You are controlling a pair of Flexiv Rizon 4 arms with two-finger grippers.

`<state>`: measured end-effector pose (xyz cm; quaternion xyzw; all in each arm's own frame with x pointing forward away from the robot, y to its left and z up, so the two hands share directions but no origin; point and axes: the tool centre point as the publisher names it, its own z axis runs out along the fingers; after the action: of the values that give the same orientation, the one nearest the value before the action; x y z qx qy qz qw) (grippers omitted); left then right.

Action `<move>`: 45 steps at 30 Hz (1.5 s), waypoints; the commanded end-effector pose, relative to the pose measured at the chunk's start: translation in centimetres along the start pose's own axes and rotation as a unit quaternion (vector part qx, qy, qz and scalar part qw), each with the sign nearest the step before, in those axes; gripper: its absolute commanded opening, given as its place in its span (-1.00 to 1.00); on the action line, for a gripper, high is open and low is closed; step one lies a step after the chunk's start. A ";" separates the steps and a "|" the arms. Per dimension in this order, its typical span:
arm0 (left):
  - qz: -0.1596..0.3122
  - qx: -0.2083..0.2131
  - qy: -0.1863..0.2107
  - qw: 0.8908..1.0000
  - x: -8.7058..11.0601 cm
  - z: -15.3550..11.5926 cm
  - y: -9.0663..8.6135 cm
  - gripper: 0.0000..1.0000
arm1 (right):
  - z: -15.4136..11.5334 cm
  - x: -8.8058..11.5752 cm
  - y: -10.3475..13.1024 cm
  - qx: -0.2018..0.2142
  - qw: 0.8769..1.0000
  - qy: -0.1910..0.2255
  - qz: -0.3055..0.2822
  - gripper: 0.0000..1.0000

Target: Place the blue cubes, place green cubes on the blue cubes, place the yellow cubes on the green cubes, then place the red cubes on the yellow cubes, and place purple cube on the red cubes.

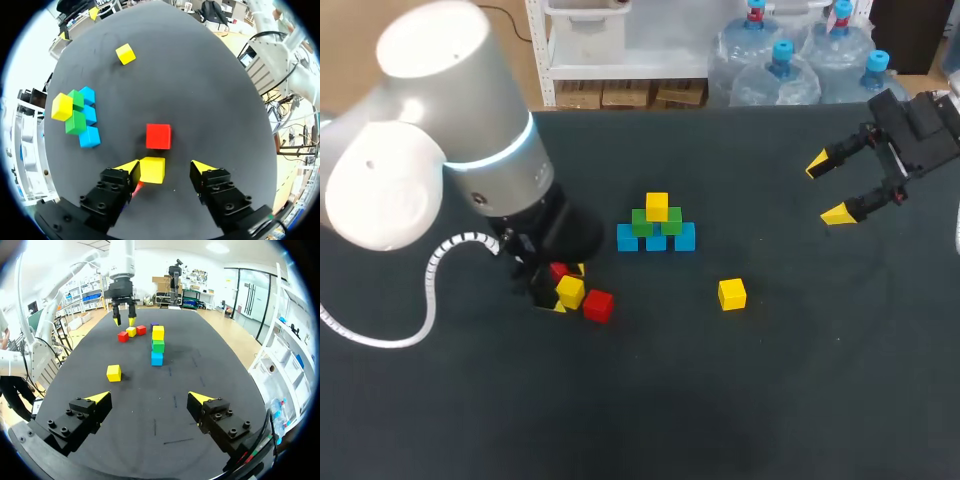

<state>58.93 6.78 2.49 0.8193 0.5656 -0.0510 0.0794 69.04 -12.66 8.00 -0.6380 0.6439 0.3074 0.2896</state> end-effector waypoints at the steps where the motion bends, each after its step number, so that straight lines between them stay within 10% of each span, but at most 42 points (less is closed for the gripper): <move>1: 0.003 0.002 -0.001 1.000 -0.1 0.6 0.6 0.29 | 0.1 0.0 -0.1 0.000 1.000 -0.001 -0.001 1.00; 24: 0.005 0.015 -0.005 1.000 -0.4 2.3 1.2 0.25 | 0.1 0.0 -0.1 0.000 1.000 -0.001 -0.001 1.00; 31: 0.004 0.014 -0.002 1.000 -0.1 2.4 1.4 -0.05 | 0.1 0.0 -0.1 0.000 1.000 -0.001 -0.001 1.00; 45: -0.002 0.018 0.006 1.000 0.8 2.5 0.8 0.36 | 0.1 0.0 -0.1 0.000 1.000 -0.001 -0.001 1.00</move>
<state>59.98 6.62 0.00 0.8199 0.5665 -0.0562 0.0618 69.04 -12.66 8.00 -0.6380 0.6439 0.3075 0.2896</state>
